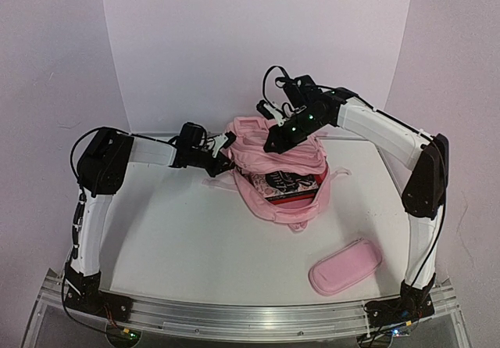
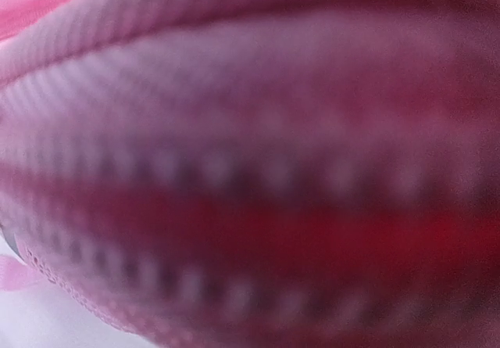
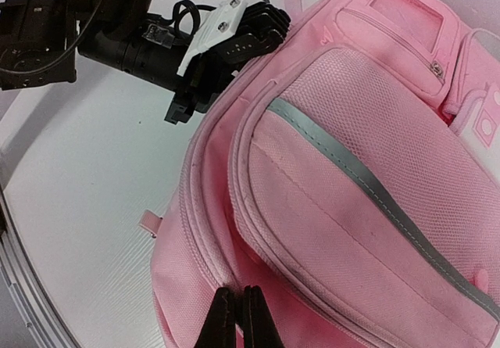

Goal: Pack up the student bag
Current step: Zip the student bag at the center of the board.

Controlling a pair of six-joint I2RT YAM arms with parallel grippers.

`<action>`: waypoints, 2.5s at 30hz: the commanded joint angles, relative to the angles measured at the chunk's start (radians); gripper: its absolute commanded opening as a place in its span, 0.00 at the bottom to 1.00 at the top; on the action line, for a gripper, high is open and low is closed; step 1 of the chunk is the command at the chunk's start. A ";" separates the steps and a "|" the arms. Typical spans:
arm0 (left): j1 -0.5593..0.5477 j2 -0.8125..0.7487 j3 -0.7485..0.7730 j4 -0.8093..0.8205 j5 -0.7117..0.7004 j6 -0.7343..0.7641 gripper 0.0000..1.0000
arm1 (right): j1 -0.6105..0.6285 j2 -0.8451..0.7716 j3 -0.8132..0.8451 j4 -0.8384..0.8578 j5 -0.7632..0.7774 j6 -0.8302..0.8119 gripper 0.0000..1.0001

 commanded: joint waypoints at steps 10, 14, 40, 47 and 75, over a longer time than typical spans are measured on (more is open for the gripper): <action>-0.035 -0.120 -0.146 0.028 0.153 0.004 0.00 | 0.001 -0.039 0.063 0.073 0.020 0.037 0.00; -0.071 -0.165 -0.200 0.062 0.170 -0.006 0.00 | 0.001 -0.022 0.074 0.077 0.024 0.040 0.00; -0.122 -0.314 -0.409 0.092 0.048 -0.189 0.00 | -0.207 -0.061 -0.191 -0.047 -0.164 -0.109 0.92; -0.136 -0.321 -0.387 0.024 0.056 -0.120 0.00 | -0.367 -0.062 -0.265 -0.132 -0.179 -0.102 0.98; -0.230 -0.389 -0.524 0.106 -0.159 -0.167 0.57 | -0.371 0.021 -0.394 -0.122 -0.477 -0.105 0.91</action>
